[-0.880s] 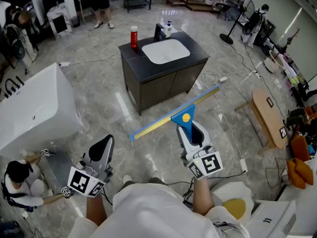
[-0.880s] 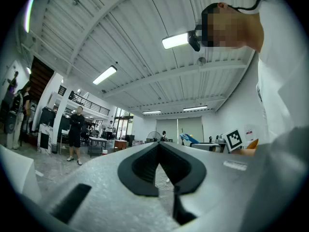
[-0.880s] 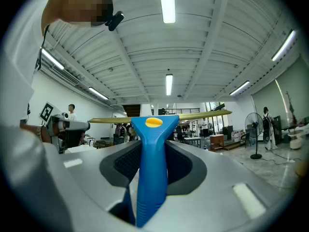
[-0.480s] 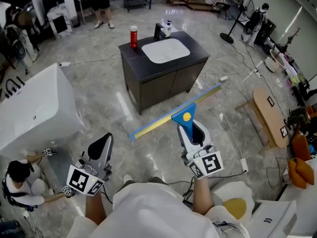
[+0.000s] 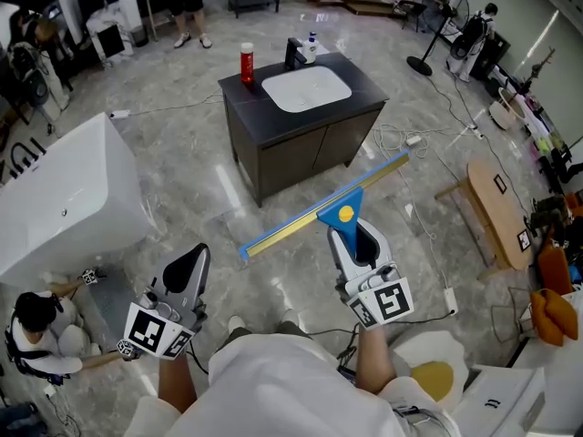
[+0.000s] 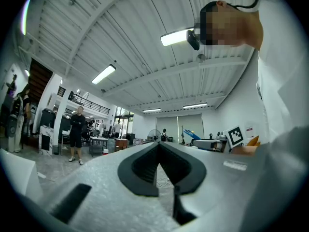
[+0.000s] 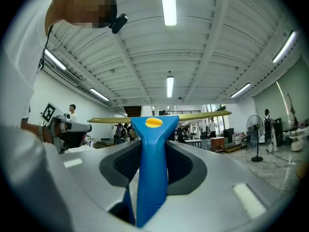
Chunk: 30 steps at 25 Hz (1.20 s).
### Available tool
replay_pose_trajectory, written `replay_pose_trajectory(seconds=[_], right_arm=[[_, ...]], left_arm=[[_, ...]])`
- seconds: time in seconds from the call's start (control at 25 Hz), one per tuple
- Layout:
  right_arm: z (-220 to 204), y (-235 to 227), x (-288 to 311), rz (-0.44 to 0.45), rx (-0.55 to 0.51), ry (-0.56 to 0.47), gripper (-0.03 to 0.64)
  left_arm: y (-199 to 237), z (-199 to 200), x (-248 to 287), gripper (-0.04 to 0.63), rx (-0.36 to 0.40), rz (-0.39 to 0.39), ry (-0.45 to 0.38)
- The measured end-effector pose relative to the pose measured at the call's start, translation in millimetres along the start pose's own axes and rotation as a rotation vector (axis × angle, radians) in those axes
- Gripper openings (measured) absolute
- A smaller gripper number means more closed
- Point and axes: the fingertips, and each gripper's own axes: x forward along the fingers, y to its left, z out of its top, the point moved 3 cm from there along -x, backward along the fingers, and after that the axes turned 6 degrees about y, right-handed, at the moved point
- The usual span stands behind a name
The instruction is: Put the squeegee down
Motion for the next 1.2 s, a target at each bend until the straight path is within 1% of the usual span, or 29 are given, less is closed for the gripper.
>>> replay_pose_trajectory(seconds=[0.2, 0.36, 0.48, 0.68, 0.88, 1.0, 1.2], right_arm=[[0.6, -5.5, 0.1, 0.004, -0.002, -0.008, 0.149], [0.5, -19.5, -1.5, 0.008, -0.001, -0.014, 0.149], [-0.7, -35.0, -5.6, 0.016, -0.003, -0.017, 0.149], [-2.4, -63.9, -12.9, 0.04, -0.002, -0.025, 0.149], [-8.8, -96.7, -15.0, 0.04, 0.022, -0.04, 0.149], [-13.8, -110.7, -8.9, 0.036, 0.039, -0.041, 0.149], [-22.2, -129.1, 14.7, 0.025, 0.051, -0.023, 0.149]], left_arm=[[-0.6, -0.8, 2.5, 0.002, 0.005, 0.011, 0.007], [-8.9, -1.2, 12.9, 0.002, 0.018, 0.006, 0.016], [-22.3, -5.4, 25.5, 0.002, 0.024, 0.007, 0.02], [-39.3, -9.6, 48.8, 0.002, 0.013, 0.039, 0.021], [-49.3, -17.0, 73.9, 0.002, 0.014, 0.057, 0.046], [-45.3, -17.3, 85.8, 0.002, 0.017, 0.062, 0.063], [-19.9, -18.5, 113.3, 0.002, 0.014, 0.06, 0.066]])
